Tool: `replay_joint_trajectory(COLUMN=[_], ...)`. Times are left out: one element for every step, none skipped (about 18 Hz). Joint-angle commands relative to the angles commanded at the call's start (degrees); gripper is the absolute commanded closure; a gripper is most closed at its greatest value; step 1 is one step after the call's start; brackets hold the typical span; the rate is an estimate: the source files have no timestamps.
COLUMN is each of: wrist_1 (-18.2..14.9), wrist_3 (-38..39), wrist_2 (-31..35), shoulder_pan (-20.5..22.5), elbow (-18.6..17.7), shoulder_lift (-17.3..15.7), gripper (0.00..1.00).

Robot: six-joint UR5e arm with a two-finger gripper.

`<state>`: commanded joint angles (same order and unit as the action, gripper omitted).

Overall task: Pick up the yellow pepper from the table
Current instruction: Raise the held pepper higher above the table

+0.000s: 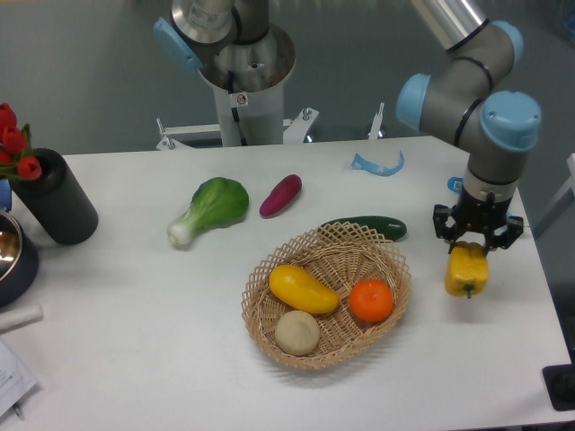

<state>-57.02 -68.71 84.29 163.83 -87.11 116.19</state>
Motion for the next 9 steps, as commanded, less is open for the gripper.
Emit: replay_joint_trajectory(wrist_1=[-1.9, -3.2, -3.8, -4.1, -4.5, -5.3, -7.1, -8.0, -8.0], wrist_3=[-1.7, -3.6, -5.5, -7.0, -8.3, -9.8, -12.6, -13.6, -14.1], wrist_2=[0.0, 0.0, 0.0, 0.0, 0.1, 0.1, 0.1, 0.1, 0.1], shoulder_pan=[-0.1, -0.1, -0.1, -0.2, -0.2, -0.2, -0.2, -0.2, -0.2], elbow=[1.1, 1.9, 2.5, 3.0, 3.4, 4.2, 5.4, 5.7, 5.7], shoulder_lift=[-0.2, -0.3, -0.3, -0.3, -0.3, -0.3, -0.1, -0.1, -0.2], gripper=[1.0, 1.0, 1.0, 1.0, 1.0, 1.0, 1.0, 1.0, 1.0])
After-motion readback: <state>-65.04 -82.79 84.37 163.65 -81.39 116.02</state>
